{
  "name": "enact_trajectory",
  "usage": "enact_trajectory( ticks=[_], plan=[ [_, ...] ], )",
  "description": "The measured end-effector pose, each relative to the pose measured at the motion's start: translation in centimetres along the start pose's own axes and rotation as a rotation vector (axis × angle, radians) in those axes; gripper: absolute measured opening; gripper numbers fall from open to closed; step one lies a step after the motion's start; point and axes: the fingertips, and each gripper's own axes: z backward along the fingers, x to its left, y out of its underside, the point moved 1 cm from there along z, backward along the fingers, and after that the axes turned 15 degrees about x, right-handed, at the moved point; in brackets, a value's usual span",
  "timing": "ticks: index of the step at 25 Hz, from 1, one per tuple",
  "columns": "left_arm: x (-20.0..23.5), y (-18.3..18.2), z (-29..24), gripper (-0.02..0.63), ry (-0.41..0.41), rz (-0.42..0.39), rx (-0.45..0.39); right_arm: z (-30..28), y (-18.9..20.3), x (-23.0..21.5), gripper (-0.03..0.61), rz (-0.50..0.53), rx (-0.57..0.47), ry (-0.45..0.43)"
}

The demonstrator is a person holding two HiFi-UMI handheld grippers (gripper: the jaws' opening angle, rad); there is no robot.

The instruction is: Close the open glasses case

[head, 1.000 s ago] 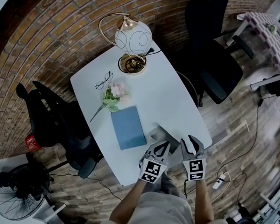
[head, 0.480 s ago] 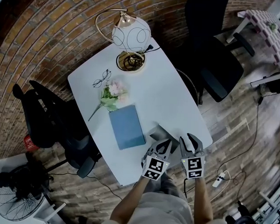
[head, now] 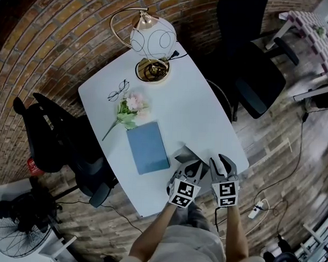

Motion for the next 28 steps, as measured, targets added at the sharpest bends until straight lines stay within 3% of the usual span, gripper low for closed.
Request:
enact_trajectory(
  ticks=[28],
  plan=[
    [-0.5, 0.6, 0.2, 0.003, 0.008, 0.043, -0.013, 0.2, 0.0, 1.3, 0.123, 0.018, -0.022, -0.035]
  ],
)
